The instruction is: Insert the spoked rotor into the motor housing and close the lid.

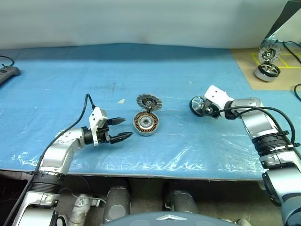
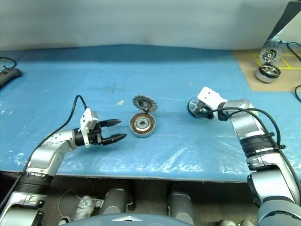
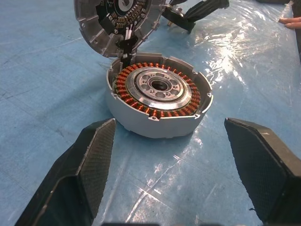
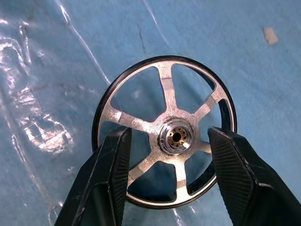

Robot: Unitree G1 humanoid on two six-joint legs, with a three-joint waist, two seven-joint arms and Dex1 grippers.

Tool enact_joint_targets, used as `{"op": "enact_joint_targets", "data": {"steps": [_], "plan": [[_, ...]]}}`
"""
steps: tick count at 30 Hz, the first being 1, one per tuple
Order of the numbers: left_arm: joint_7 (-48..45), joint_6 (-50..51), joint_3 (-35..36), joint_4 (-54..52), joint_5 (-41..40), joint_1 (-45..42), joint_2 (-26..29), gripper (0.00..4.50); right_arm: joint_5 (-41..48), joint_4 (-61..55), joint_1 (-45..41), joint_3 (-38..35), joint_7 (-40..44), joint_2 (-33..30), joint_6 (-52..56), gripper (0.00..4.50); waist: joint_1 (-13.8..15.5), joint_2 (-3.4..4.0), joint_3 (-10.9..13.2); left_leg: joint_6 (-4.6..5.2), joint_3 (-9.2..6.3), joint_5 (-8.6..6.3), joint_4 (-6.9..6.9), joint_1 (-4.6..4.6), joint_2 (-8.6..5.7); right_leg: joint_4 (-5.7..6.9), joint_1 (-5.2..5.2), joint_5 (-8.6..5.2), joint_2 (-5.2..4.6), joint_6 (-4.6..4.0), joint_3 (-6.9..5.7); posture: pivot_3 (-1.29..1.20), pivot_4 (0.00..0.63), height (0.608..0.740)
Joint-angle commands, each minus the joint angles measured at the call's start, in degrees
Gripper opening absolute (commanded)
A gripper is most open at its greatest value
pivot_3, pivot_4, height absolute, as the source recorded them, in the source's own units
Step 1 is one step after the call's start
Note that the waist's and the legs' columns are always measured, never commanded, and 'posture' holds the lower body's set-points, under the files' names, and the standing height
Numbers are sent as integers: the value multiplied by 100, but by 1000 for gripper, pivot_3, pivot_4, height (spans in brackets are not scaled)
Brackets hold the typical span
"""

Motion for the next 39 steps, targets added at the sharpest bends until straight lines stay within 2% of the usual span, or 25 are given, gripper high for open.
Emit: {"op": "enact_joint_targets", "data": {"steps": [1,7,12,20,23,27,30,32,35,39], "plan": [[-34,-119,-30,-150,0,-23,-2,4011,-120,8,80,-49,-110,-88,211,2679,1,0,0,0,0,0,0,0,0,0,0,0,0,0,0,0,150,740],[-69,-181,-83,-103,17,-57,14,4011,-104,-15,187,45,-121,-29,181,2679,9,-1,0,-3,0,-2,2,7,-1,0,8,0,0,0,1,0,150,740],[-65,-194,-98,-75,18,-86,36,4011,-24,-430,459,150,132,-45,126,1616,7,-11,-6,-3,0,-2,0,10,0,0,10,0,0,0,0,0,150,740],[-54,-149,-47,-56,-14,-112,67,4011,-80,-562,513,-33,-13,-46,225,1593,7,-12,-6,-5,0,-3,-1,29,1,-2,28,0,0,1,1,0,150,740],[-46,-137,-18,-112,-37,-74,90,4011,434,-1290,710,-484,100,16,354,1593,18,-12,-6,-5,0,-3,-5,27,1,-5,26,-1,0,1,1,0,150,740],[-38,-100,19,-225,-82,-12,137,4011,2041,-3124,1298,-1240,644,320,1225,1593,0,-3,-1,-3,1,-2,-16,13,2,-12,6,-1,1,1,1,0,150,740],[-49,-80,37,-291,-108,-2,169,4011,2932,-3971,1640,-1360,698,579,2025,1593,1,4,1,14,1,8,-21,0,5,-12,-10,-1,2,0,0,0,150,740],[-59,-65,46,-316,-122,-10,191,4011,3217,-4242,1703,-1293,574,728,2312,1593,10,4,1,13,1,7,-19,0,5,-12,-7,-1,2,-1,-2,0,150,740],[-86,-24,32,-373,-142,-22,240,4011,2945,-4230,1633,-937,278,801,2144,1593,13,3,1,-5,1,-3,-13,2,2,-13,-3,-1,0,1,0,0,150,740],[-90,16,52,-461,-169,0,301,4011,3259,-4165,1449,-1045,185,884,2291,1593,10,3,1,-7,1,-3,-14,5,0,-13,-1,-3,-1,4,2,0,150,740]]}}
